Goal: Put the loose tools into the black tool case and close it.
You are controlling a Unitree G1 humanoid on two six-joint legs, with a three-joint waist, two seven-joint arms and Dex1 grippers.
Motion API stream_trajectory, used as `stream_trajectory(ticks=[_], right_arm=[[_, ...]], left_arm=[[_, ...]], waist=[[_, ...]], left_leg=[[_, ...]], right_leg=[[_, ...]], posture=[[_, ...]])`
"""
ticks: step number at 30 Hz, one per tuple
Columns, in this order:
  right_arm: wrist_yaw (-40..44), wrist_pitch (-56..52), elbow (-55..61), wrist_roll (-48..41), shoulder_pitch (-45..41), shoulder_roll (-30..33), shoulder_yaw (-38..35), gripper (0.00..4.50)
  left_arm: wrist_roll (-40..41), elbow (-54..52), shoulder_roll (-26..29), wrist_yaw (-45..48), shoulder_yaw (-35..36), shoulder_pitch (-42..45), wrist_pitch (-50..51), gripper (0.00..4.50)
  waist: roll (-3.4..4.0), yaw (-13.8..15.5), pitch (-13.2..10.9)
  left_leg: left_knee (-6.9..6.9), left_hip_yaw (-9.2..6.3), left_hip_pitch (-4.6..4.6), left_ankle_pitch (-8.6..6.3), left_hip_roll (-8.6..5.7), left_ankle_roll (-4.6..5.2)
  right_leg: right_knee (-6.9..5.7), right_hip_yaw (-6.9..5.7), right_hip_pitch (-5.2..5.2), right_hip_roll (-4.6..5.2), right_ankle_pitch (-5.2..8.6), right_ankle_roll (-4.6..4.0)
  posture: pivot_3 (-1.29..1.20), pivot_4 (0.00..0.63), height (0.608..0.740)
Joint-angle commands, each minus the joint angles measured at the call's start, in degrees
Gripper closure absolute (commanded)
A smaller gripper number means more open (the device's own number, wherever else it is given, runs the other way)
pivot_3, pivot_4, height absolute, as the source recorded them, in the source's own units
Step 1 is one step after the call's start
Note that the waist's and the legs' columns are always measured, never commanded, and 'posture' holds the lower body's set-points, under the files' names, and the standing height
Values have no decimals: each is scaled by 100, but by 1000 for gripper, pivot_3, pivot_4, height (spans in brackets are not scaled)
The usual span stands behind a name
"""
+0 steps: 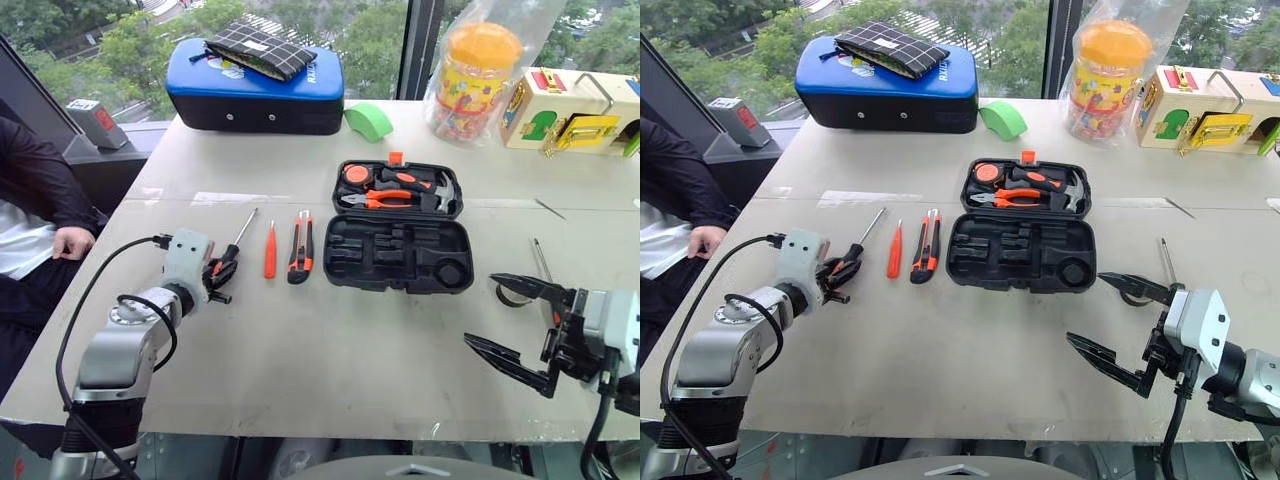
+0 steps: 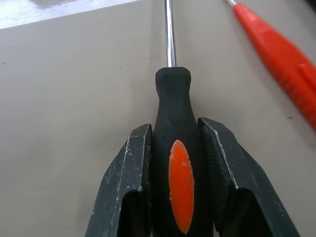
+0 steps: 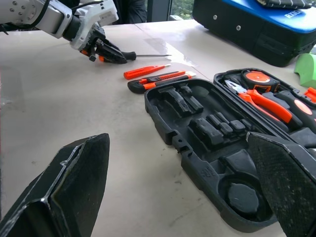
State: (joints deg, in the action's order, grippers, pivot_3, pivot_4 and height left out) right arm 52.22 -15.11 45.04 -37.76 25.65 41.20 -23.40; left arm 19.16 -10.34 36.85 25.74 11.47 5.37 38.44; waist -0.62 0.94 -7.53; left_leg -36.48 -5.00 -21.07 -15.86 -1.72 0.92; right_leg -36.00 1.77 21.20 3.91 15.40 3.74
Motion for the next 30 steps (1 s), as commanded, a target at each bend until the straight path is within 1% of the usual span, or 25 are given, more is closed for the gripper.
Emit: stream_trajectory(ticks=[1,3,5,7,8,9,11,13,15,18,23,26,30], right_arm=[[-2,134,282,-100,123,-38,-250,0],[-85,108,322,-132,198,-58,-349,0],[-173,76,374,-177,296,-97,-471,0],[-253,88,436,-198,502,-200,-716,0],[-285,103,469,-191,616,-254,-850,0],[-326,107,494,-198,707,-304,-961,0],[-398,90,534,-215,791,-350,-1070,0],[-477,84,576,-251,884,-432,-1203,0],[-546,128,607,-269,1048,-568,-1389,0],[-557,220,599,-212,1247,-728,-1555,0],[-595,274,698,-234,1449,-855,-1660,0],[-577,291,682,-270,1488,-843,-1703,0],[-510,252,517,-320,1327,-698,-1719,0]], left_arm=[[375,-389,384,1471,-109,404,-1023,3681],[299,-141,616,2376,-606,891,-1416,3681],[45,437,705,3163,-1201,1621,-1837,3681],[-550,1582,480,3812,-1955,2747,-2558,3681],[-904,2249,305,4086,-2326,3301,-3068,3681],[-1176,2871,129,4330,-2617,3752,-3564,3681],[-1463,3776,-124,4639,-2884,4283,-4282,3681],[-1800,4718,-455,4685,-3108,4816,-4815,3681],[-2298,5774,-891,4399,-3378,5409,-5443,3681],[-2741,6678,-1290,4135,-3578,5846,-5676,3681],[-3082,7422,-1516,3849,-3576,6160,-5784,3681],[-3226,7656,-1485,3746,-3554,6251,-5831,3681],[-3400,7851,-1441,3629,-3573,6294,-5953,3681]], waist=[[-3,11,-1],[-1,44,-2],[5,80,1],[9,89,1],[12,149,1],[10,132,0],[9,86,0],[5,-10,-3],[-1,-53,-6],[-5,-64,-9],[-9,-130,-11],[-10,-156,-12],[-12,-165,-11]], left_leg=[[-1,-6,-5,1,0,-1],[-2,-12,-10,2,-2,-4],[-4,-14,-12,4,-7,-6],[-5,-4,-7,4,-15,-4],[-7,-2,-6,5,-20,-3],[-20,-10,-11,5,-30,-1],[-37,-7,-24,5,-38,0],[-41,-5,-23,1,-37,7],[-48,-8,-32,-5,-36,17],[-72,-18,-65,-13,-29,30],[-82,-15,-62,-14,-26,32],[-89,-15,-55,-14,-26,32],[-95,-17,-50,-13,-25,32]], right_leg=[[2,-2,0,1,0,0],[4,-9,1,4,0,-1],[4,-15,0,5,0,-2],[4,-26,-2,1,0,-2],[2,-29,-4,-6,0,-1],[1,-42,-7,-25,0,0],[1,-45,-7,-35,-1,1],[1,-30,-5,-38,0,3],[0,-32,0,-44,3,8],[-10,-47,23,-60,5,14],[-56,-36,37,-60,12,24],[-76,-34,36,-61,13,25],[-86,-30,34,-66,12,24]], posture=[[0,150,740],[0,150,740],[0,150,740],[0,150,740],[0,150,740],[0,150,740],[0,150,740],[0,150,740],[0,150,740],[0,150,740],[0,150,740],[0,150,740],[0,150,740]])
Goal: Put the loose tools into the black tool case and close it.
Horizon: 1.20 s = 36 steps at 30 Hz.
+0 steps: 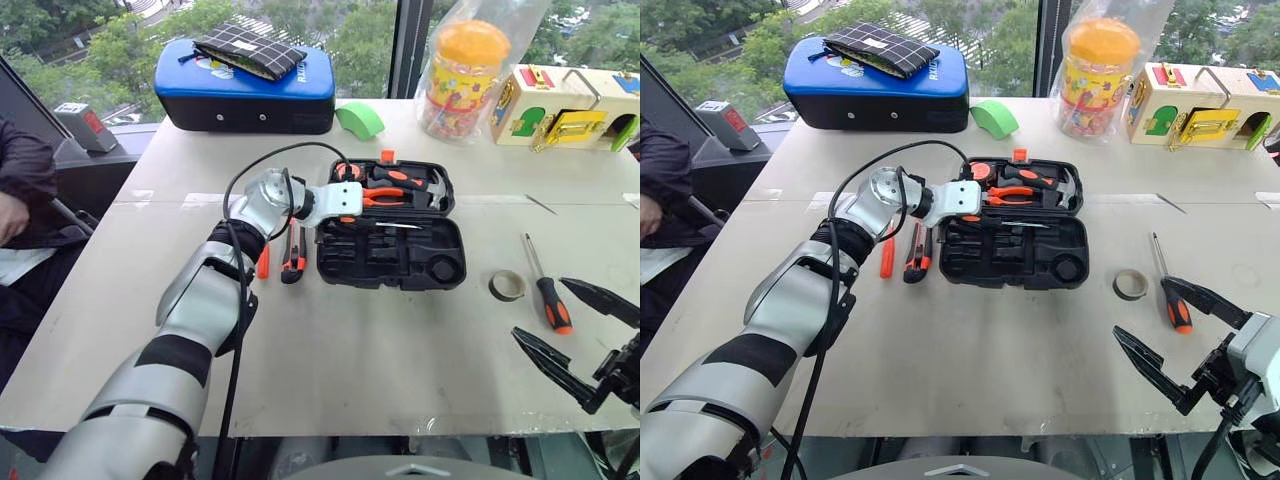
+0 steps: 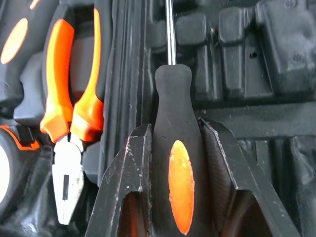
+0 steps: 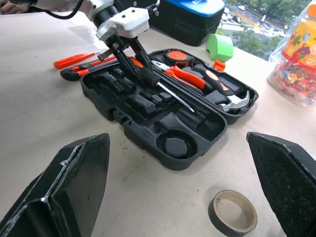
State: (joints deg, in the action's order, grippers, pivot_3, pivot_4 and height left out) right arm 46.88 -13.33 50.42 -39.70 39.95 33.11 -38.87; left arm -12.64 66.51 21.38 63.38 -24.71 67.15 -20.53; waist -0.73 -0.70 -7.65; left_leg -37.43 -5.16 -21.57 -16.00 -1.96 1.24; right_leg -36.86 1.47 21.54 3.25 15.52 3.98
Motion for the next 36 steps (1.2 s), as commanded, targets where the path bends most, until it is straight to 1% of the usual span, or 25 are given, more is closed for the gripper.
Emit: stream_trajectory(ticks=[1,3,6,8,12,13,16,17,18,19,20,22,23,24,25,28,30,33,36], right_arm=[[43,54,-68,-164,-165,167,-177,0],[102,-1,-147,-259,-270,298,-200,0],[167,-152,-301,-609,-507,587,-333,0],[179,-276,-345,-860,-631,759,-436,0],[123,-515,-348,-1258,-798,994,-587,0],[88,-538,-351,-1274,-853,1015,-565,0],[4,-583,-347,-1261,-970,1009,-491,0],[-47,-592,-321,-1221,-1001,968,-397,0],[-101,-609,-292,-1192,-1036,934,-309,0],[-142,-623,-267,-1158,-1067,915,-233,0],[-172,-634,-248,-1138,-1090,907,-186,0],[-228,-643,-212,-1099,-1120,894,-110,0],[-255,-650,-189,-1098,-1126,888,-88,0],[-291,-662,-160,-1114,-1126,879,-70,0],[-320,-670,-129,-1118,-1120,874,-53,0],[-390,-688,-43,-1121,-1088,857,-22,0],[-448,-705,-2,-1143,-1083,843,-7,0],[-499,-733,58,-1083,-1032,812,43,0],[-583,-760,127,-1058,-986,783,86,0]], left_arm=[[-241,187,111,-64,32,109,-162,3681],[-293,228,95,-61,29,111,-271,3681],[-406,322,64,-301,34,160,-304,3681],[-322,335,64,-254,151,193,-228,2677],[261,89,169,406,701,278,173,1210],[449,-101,240,650,872,274,493,745],[816,-619,343,949,1224,182,1345,745],[1029,-968,272,852,1407,35,1854,1021],[1189,-1285,180,648,1572,-113,2332,1391],[1273,-1588,89,425,1671,-280,2672,1662],[1300,-1875,18,215,1723,-436,2900,2226],[1406,-2580,-251,-400,1888,-788,3562,3076],[1403,-2965,-359,-628,1890,-992,3783,3612],[1396,-3332,-485,-906,1903,-1206,3983,3984],[1410,-3684,-616,-1154,1914,-1426,4244,4455],[1255,-4498,-803,-1568,1690,-2036,4643,4455],[1132,-4772,-840,-1740,1484,-2414,4813,4455],[713,-4713,-696,-1980,1038,-2810,4547,4455],[531,-4320,-615,-2027,768,-2871,4146,4455]], waist=[[-1,-3,1],[-1,-3,1],[-3,5,1],[-2,7,1],[-4,8,0],[-5,10,-1],[-6,9,-2],[-5,10,-1],[-4,16,0],[-3,24,0],[-2,26,1],[2,32,4],[2,32,3],[2,24,4],[1,25,3],[2,23,4],[5,22,6],[7,44,19],[8,96,31]], left_leg=[[-1,1,1,0,0,0],[-1,1,1,0,1,0],[0,0,1,0,3,0],[-1,-1,0,0,5,-1],[-4,0,1,1,7,0],[-4,0,0,1,7,0],[-4,-6,-7,1,8,0],[-4,-10,-10,1,10,-1],[-4,-11,-11,1,11,-1],[-4,-13,-11,1,20,-1],[-4,-13,-11,1,20,-1],[-5,-11,-10,1,20,-1],[-5,-9,-10,1,20,-1],[-6,-8,-10,1,21,-1],[-6,-7,-9,1,21,-2],[-6,-6,-7,2,23,-3],[-5,-3,-3,2,25,-4],[-4,2,4,2,25,-4],[-4,9,16,2,23,-5]], right_leg=[[-1,1,0,-1,0,0],[-1,2,0,-2,0,-1],[0,1,0,-7,0,-1],[0,1,0,-9,0,-1],[-8,3,-1,-8,-1,-2],[-8,2,0,-9,-1,-2],[-6,-5,2,-12,0,-2],[-4,-6,3,-12,0,-2],[-3,-6,3,-12,0,-2],[-4,-6,3,-11,0,-2],[-1,-6,2,-9,0,-2],[0,-3,1,-2,0,-1],[-1,-1,2,-2,0,-1],[2,1,2,-2,0,-1],[1,5,3,-2,0,-1],[-2,9,3,-3,0,-2],[-4,15,3,-4,0,-2],[-5,20,1,-4,0,-2],[-5,26,-8,-1,-1,-2]], posture=[[0,150,740],[0,150,740],[0,150,740],[0,150,740],[0,150,740],[0,150,740],[0,150,740],[0,150,740],[0,150,740],[0,150,740],[0,150,740],[0,150,740],[0,150,740],[0,150,740],[0,150,740],[0,150,740],[0,150,740],[0,150,740],[0,150,740]])
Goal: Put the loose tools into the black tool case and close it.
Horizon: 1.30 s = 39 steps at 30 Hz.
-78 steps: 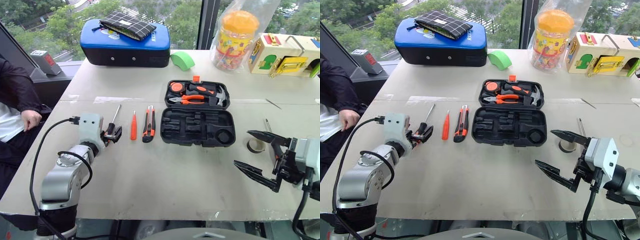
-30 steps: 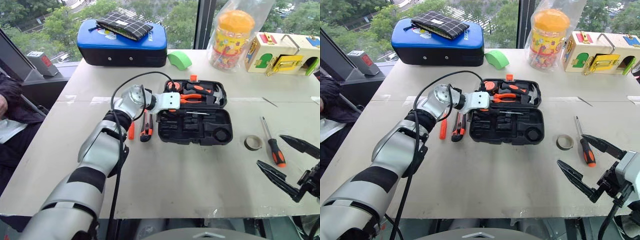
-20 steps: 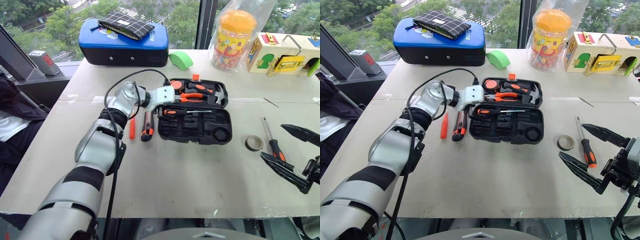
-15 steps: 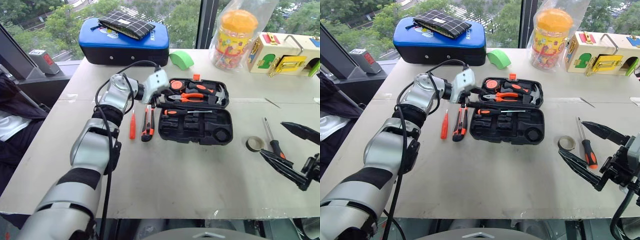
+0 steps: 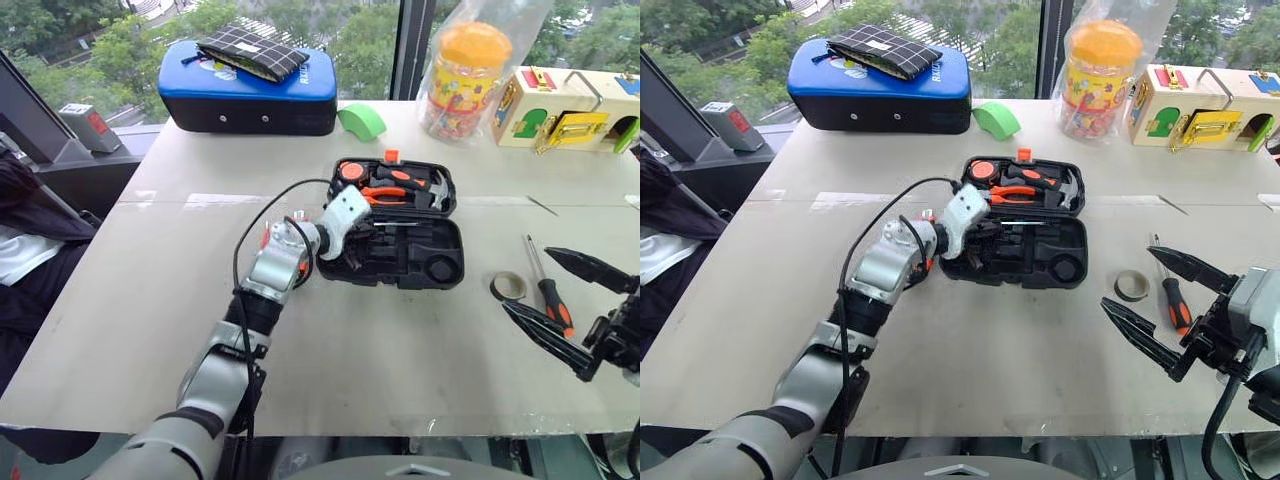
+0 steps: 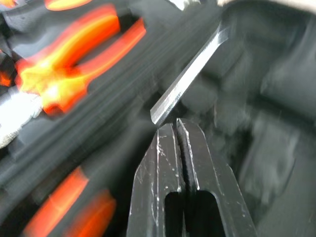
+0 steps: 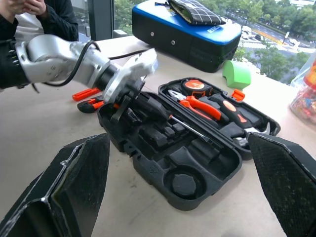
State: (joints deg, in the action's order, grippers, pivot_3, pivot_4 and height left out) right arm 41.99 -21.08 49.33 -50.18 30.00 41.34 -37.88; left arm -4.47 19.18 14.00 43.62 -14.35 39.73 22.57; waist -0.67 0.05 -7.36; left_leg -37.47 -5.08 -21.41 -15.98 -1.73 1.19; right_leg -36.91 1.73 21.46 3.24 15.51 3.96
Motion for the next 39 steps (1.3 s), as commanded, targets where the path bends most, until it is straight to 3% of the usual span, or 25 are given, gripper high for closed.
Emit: stream_trajectory(ticks=[1,5,8,10,16,26,31,35,38,39], right_arm=[[-116,11,253,-4,22,-47,-6,0],[-167,18,307,24,109,-94,28,0],[-124,83,381,55,284,-211,15,0],[-68,142,389,67,390,-280,-24,0],[-62,270,362,240,510,-446,28,0],[-324,206,607,347,717,-631,48,0],[-527,35,622,521,752,-536,91,0],[-1046,-298,547,510,649,-551,34,0],[-1154,-562,446,607,719,-417,-119,0],[-1248,-745,378,799,739,-284,-194,0]], left_arm=[[-247,552,95,-84,-246,-86,-192,4455],[264,754,-58,13,147,198,-446,4455],[1410,2,-195,489,879,198,213,4455],[1641,-278,-138,388,1115,196,578,4455],[1330,-379,-312,-384,991,92,312,4455],[-48,999,-167,-526,-393,144,-566,4455],[31,1409,-224,-540,-203,325,-1089,4455],[1265,603,-207,104,728,241,-938,4455],[2248,-528,161,1005,1049,-90,-7,4455],[2495,-942,360,1279,1060,-239,282,4227]], waist=[[1,39,3],[1,63,2],[0,61,-3],[-2,66,-5],[-1,92,-4],[8,86,4],[7,87,5],[3,74,0],[4,54,-3],[5,43,-2]], left_leg=[[1,4,14,0,-1,0],[10,10,74,-2,0,1],[8,10,66,-2,-1,1],[8,5,53,-2,2,1],[11,2,35,-1,0,-1],[16,8,53,-2,-10,0],[15,8,66,-2,-10,0],[12,8,63,-2,-16,0],[16,8,36,-2,-9,-1],[16,5,22,-1,-5,-2]], right_leg=[[0,3,-13,0,0,0],[13,7,-69,0,2,0],[13,6,-63,1,2,0],[13,2,-50,0,2,0],[14,-1,-33,4,2,0],[17,0,-49,12,3,2],[19,-1,-66,19,4,3],[18,-5,-64,29,4,4],[16,-7,-33,27,4,3],[15,-10,-19,23,4,3]], posture=[[0,150,740],[0,150,740],[0,150,740],[0,150,740],[0,150,740],[0,150,740],[0,150,740],[0,150,740],[0,150,740],[0,150,740]])
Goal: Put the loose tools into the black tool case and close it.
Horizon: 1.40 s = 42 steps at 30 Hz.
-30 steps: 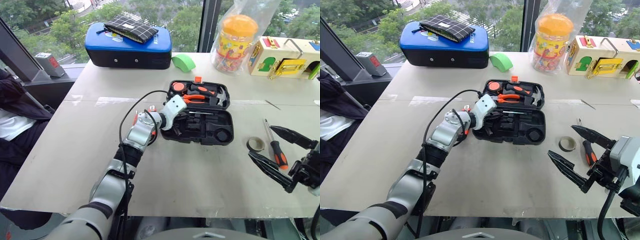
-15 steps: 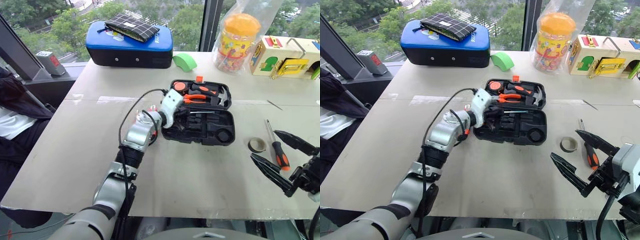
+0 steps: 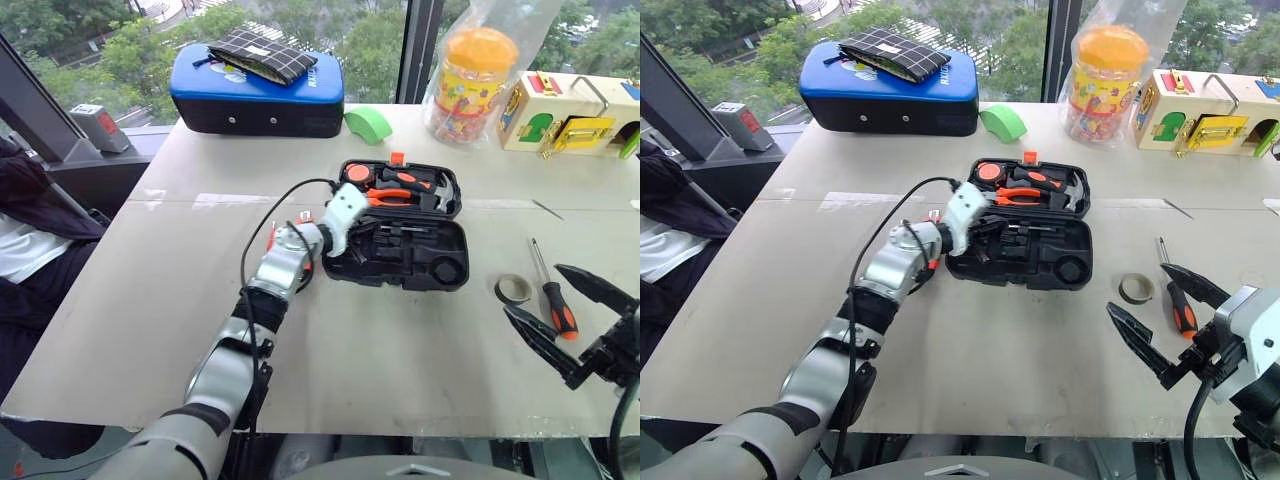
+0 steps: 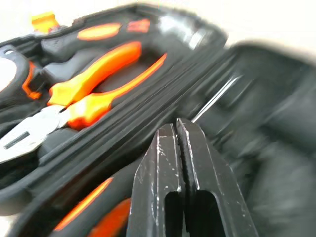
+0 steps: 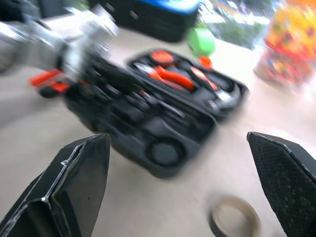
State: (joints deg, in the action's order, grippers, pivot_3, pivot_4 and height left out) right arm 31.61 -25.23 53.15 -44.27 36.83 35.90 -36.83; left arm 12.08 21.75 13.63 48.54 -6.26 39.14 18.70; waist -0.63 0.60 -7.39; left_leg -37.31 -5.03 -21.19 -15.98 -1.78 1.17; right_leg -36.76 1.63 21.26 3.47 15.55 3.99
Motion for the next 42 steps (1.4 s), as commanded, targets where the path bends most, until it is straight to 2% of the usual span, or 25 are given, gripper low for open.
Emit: stream_trajectory(ticks=[1,4,6,7,9,10,15,16,18,19,21,24,28,29,31,33,35,42], right_arm=[[-328,-587,-77,342,38,430,-334,0],[-791,-1642,-767,315,-417,983,-247,0],[-1094,-2133,-1208,516,-814,1231,-85,0],[-1216,-2352,-1378,619,-980,1317,-19,0],[-1605,-3195,-1757,693,-1588,1560,368,0],[-1715,-3585,-1898,703,-1893,1676,594,0],[-1953,-4922,-2994,684,-3344,1505,1337,0],[-1935,-5044,-3118,744,-3424,1509,1418,560],[-1910,-5120,-3265,869,-3483,1527,1485,1303],[-1886,-5146,-3299,896,-3491,1511,1439,1943],[-1832,-5205,-3256,903,-3483,1543,1275,2439],[-1593,-5044,-2957,829,-3533,1707,1029,3760],[-1032,-4701,-2503,502,-4063,1849,1023,3818],[-885,-4602,-2438,520,-4327,1989,1277,3818],[-316,-4098,-2392,530,-5086,2102,2036,3818],[215,-3479,-2632,1081,-6056,2193,3306,3818],[802,-2957,-3018,1628,-6831,2136,4382,3818],[2437,-715,-5066,3663,-8421,1474,6766,3818]], left_arm=[[1084,-1565,600,1012,275,-310,959,3928],[1690,-2595,1308,1751,198,-689,1581,2781],[1965,-3172,1728,2108,109,-884,1837,1866],[2064,-3393,1868,2195,68,-945,1942,1268],[2271,-3798,2241,2418,116,-1073,2096,324],[2345,-3936,2358,2424,163,-1109,2165,26],[2683,-4742,2567,2148,162,-1310,2521,26],[2733,-4865,2575,2076,170,-1361,2559,0],[2796,-5027,2562,1931,168,-1427,2606,0],[2862,-5148,2559,1817,216,-1506,2647,0],[3025,-5314,2544,1618,326,-1630,2736,0],[3019,-5382,2571,1377,408,-1815,2664,0],[2970,-5365,2299,732,639,-2098,2495,0],[2933,-5328,2125,521,763,-2275,2325,0],[2867,-5262,2129,566,950,-2677,2018,0],[3534,-5303,2196,558,1511,-3039,2299,0],[3741,-5408,2354,678,1906,-3420,2233,0],[3639,-5644,2701,766,2408,-4389,1910,0]], waist=[[4,-20,2],[5,-23,2],[5,-23,0],[10,-4,-3],[13,31,-5],[15,23,-6],[16,5,-8],[19,22,-8],[17,26,-2],[16,27,-2],[15,30,-1],[17,46,-3],[27,-46,-8],[27,-85,-8],[37,-167,-10],[33,-287,-17],[28,-282,-22],[33,-152,-28]], left_leg=[[1,2,-5,0,2,-1],[7,5,-14,14,4,-23],[4,13,-14,12,3,-20],[3,18,-13,2,0,-3],[3,20,-14,1,-5,-2],[0,18,-14,1,-5,-2],[2,19,-12,1,-5,-1],[2,18,-14,1,-4,-1],[1,6,-39,2,-4,-1],[1,1,-44,2,-2,-1],[-2,1,-48,1,-3,0],[-9,2,-49,1,-15,1],[-10,9,-43,1,-15,1],[-9,13,-39,1,-11,1],[-3,14,-31,1,-3,1],[3,20,-21,1,10,1],[18,13,-10,1,22,1],[26,7,-40,14,14,-27]], right_leg=[[-1,4,8,-3,0,0],[1,9,20,-2,1,-1],[2,15,19,2,0,-3],[1,19,19,7,0,-4],[2,20,18,13,0,-7],[1,17,16,12,1,-8],[4,19,13,8,0,-8],[6,18,14,5,0,-8],[10,7,30,6,0,-6],[16,0,31,2,0,-5],[21,-1,29,6,-1,-4],[20,-1,26,15,-2,-3],[12,6,27,14,-2,-3],[8,11,28,10,-3,-3],[4,11,29,4,-2,-2],[4,23,29,-16,-2,-3],[4,30,32,-29,0,-6],[39,15,48,-10,-1,-8]], posture=[[0,150,740],[0,150,740],[0,150,740],[0,150,740],[0,150,740],[0,150,740],[0,150,740],[0,150,740],[0,150,740],[0,150,740],[0,150,740],[0,150,740],[0,150,740],[0,150,740],[0,150,740],[0,150,740],[0,150,740],[0,150,740]])
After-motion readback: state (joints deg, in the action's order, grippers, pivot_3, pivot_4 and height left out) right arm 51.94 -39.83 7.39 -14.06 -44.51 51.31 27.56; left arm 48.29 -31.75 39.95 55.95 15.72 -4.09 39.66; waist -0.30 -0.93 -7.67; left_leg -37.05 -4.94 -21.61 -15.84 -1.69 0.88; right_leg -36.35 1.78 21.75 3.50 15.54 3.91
